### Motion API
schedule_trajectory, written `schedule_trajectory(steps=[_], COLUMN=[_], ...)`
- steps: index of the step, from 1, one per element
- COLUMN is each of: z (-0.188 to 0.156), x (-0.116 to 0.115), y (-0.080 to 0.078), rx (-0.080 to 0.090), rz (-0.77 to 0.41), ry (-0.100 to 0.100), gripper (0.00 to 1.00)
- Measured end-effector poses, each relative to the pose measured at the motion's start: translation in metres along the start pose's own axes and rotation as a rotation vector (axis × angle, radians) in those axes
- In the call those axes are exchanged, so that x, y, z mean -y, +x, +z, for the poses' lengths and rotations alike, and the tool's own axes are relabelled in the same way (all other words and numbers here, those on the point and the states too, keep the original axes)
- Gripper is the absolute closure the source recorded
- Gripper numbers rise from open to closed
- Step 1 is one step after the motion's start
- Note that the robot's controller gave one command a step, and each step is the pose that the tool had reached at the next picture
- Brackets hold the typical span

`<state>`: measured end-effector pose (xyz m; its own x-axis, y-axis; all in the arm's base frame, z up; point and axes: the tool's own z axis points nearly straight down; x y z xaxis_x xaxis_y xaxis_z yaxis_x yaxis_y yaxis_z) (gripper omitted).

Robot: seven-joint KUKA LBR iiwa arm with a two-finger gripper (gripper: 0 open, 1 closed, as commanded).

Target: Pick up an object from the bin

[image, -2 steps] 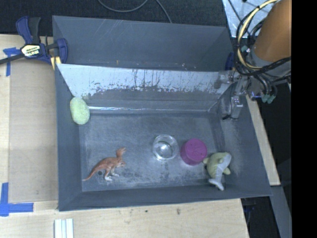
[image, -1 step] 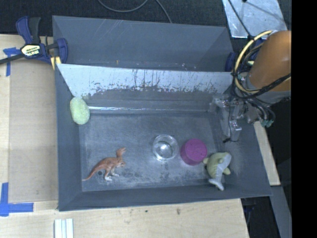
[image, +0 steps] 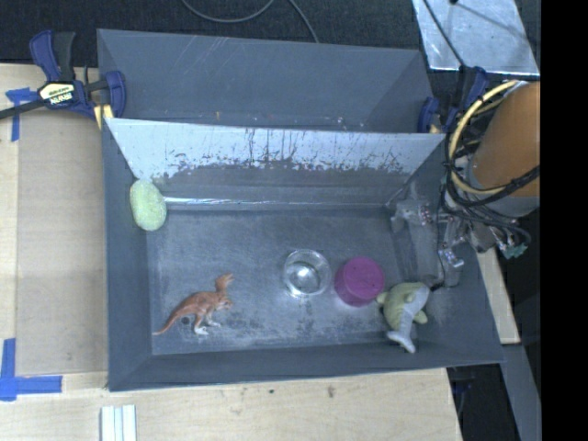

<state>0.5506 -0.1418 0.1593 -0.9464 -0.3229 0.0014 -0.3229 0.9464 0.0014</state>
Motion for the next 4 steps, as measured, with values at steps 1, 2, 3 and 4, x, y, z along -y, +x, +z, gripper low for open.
schedule_trajectory(steps=[1, 2, 3, 4], z=[0.043, 0.066, 0.087, 0.087], x=[-0.005, -0.008, -0.02, -0.02], y=[0.026, 0.031, 0.045, 0.045], rx=[0.005, 0.002, 0.013, 0.013], rz=[-0.18, -0.301, -0.565, -0.566], ry=[0.004, 0.002, 0.007, 0.007], gripper=[0.0, 0.0, 1.0, 1.0])
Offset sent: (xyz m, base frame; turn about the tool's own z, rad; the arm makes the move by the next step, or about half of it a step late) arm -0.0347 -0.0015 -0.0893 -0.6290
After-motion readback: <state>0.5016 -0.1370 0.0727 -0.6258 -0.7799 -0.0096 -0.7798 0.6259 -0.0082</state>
